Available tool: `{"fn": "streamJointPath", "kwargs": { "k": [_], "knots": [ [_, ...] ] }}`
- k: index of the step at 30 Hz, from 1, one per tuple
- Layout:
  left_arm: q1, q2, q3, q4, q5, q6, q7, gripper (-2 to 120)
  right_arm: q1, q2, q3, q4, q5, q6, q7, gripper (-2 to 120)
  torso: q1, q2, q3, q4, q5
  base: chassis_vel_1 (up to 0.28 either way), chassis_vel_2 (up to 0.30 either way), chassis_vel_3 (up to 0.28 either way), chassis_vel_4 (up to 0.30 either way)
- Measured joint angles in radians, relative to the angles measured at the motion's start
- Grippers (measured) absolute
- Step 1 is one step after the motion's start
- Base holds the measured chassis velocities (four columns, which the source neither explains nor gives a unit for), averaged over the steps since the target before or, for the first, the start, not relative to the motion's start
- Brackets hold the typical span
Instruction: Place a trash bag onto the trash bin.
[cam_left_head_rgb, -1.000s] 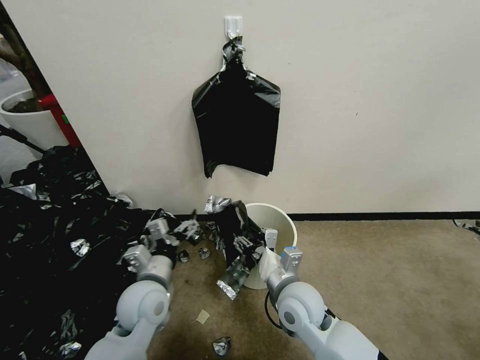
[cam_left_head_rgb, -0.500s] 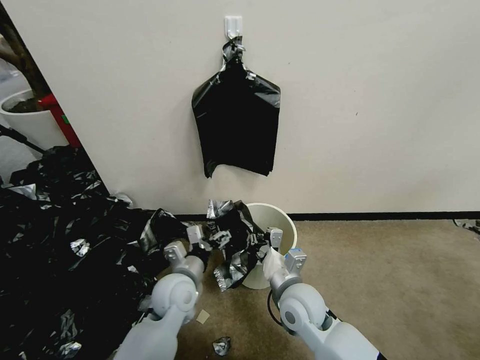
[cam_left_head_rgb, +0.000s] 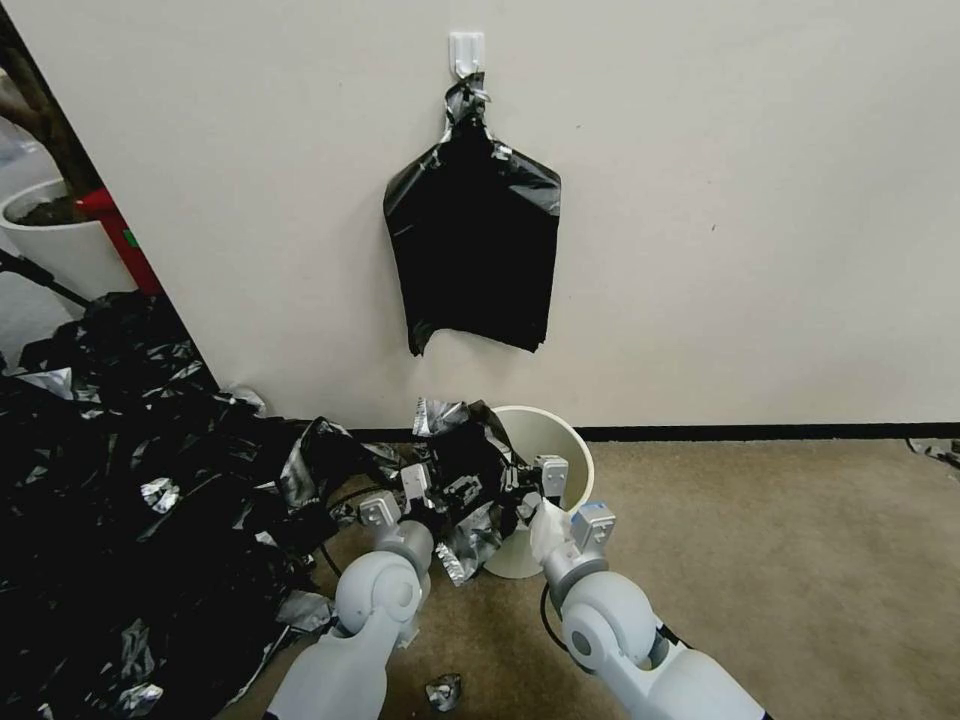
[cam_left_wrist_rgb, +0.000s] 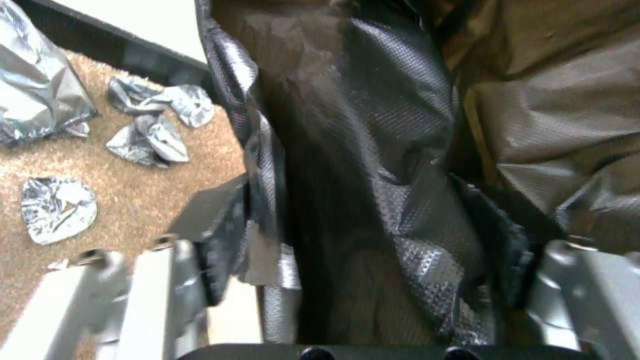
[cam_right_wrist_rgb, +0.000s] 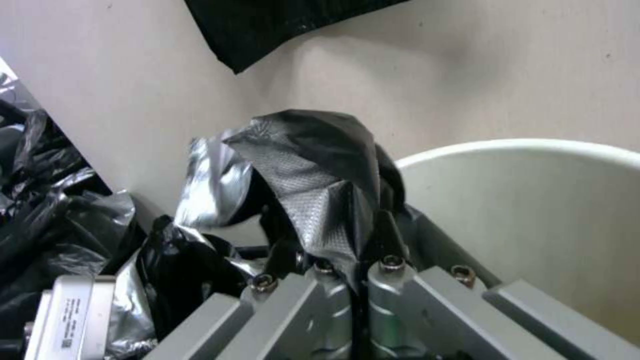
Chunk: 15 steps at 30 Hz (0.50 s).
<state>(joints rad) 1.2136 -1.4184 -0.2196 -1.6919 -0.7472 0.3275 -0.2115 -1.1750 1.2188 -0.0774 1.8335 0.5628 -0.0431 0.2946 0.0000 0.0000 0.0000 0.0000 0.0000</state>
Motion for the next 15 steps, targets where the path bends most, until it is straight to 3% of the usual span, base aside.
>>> {"fn": "streamJointPath", "kwargs": {
  "k": [3,6,8,15],
  "knots": [
    [0.000,0.001,-0.001,-0.001,0.004,0.019,0.000,61,0.000,-0.005,0.001,0.005,-0.001,0.000,0.000,0,0.000,0.000,0.000,0.0001,0.0000,0.000,0.000,0.000,0.000],
    [-0.006,0.008,-0.004,-0.010,0.020,0.066,-0.017,43,0.004,-0.012,0.008,0.009,-0.006,0.005,0.000,0,0.000,0.000,0.000,0.0002,0.0001,0.000,0.000,0.000,0.000],
    [-0.007,0.008,-0.005,-0.012,0.023,0.075,-0.023,42,0.005,-0.013,0.009,0.009,-0.007,0.007,0.000,0,0.000,0.000,0.000,0.0002,0.0001,0.000,0.000,0.000,0.000],
    [0.005,0.039,-0.010,-0.057,0.069,0.164,-0.064,14,0.017,-0.031,0.033,-0.019,-0.076,0.035,-0.020,0,0.000,0.000,0.000,0.0001,-0.0002,0.000,0.000,0.000,0.000]
  ]
}}
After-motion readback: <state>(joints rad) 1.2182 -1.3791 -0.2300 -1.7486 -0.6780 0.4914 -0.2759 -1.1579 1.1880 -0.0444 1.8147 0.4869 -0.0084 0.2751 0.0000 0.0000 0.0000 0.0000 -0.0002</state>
